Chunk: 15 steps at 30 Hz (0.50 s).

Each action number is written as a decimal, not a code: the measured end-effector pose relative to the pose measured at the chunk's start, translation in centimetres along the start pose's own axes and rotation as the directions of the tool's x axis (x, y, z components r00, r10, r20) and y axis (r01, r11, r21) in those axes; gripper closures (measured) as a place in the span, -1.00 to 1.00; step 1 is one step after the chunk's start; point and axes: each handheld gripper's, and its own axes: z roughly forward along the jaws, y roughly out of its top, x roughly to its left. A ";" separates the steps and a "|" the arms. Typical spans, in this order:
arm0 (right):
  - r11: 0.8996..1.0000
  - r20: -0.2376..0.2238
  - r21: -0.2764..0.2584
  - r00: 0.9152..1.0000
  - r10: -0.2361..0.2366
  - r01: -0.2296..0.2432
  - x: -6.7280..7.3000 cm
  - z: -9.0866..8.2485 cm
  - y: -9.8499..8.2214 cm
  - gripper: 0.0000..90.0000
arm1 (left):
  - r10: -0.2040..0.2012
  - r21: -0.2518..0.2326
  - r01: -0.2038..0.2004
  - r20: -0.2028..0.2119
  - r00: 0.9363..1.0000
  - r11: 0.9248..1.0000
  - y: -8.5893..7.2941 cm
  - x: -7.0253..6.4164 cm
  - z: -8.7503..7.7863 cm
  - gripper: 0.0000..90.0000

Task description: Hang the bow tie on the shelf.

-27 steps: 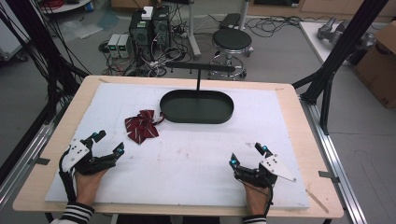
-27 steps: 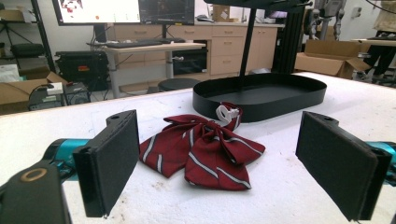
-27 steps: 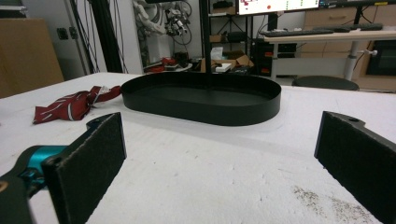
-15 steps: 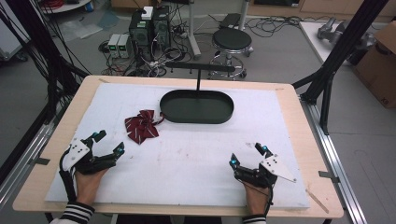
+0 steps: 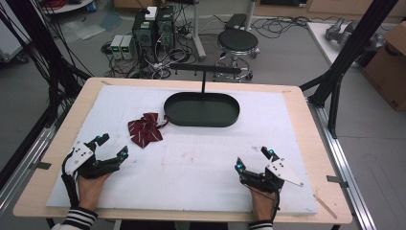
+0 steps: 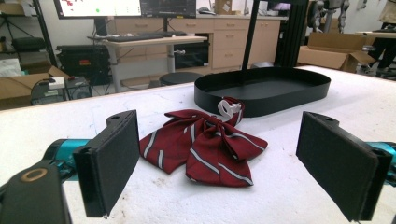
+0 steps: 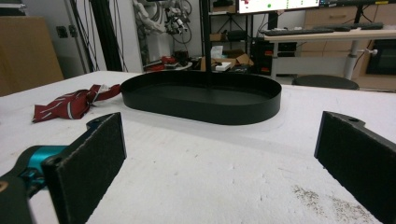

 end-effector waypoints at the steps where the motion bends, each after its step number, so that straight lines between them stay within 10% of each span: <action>1: 1.000 0.002 0.001 1.000 0.003 -0.003 0.0 0.0 0.0 -0.98 | -0.002 0.005 0.002 0.002 1.000 1.000 0.0 0.0 0.0 -0.69; 15: 1.000 0.000 -0.001 1.000 0.008 -0.008 -0.1 0.0 0.0 -0.98 | 0.007 0.099 -0.013 0.066 0.998 0.995 3.0 0.4 1.6 -0.69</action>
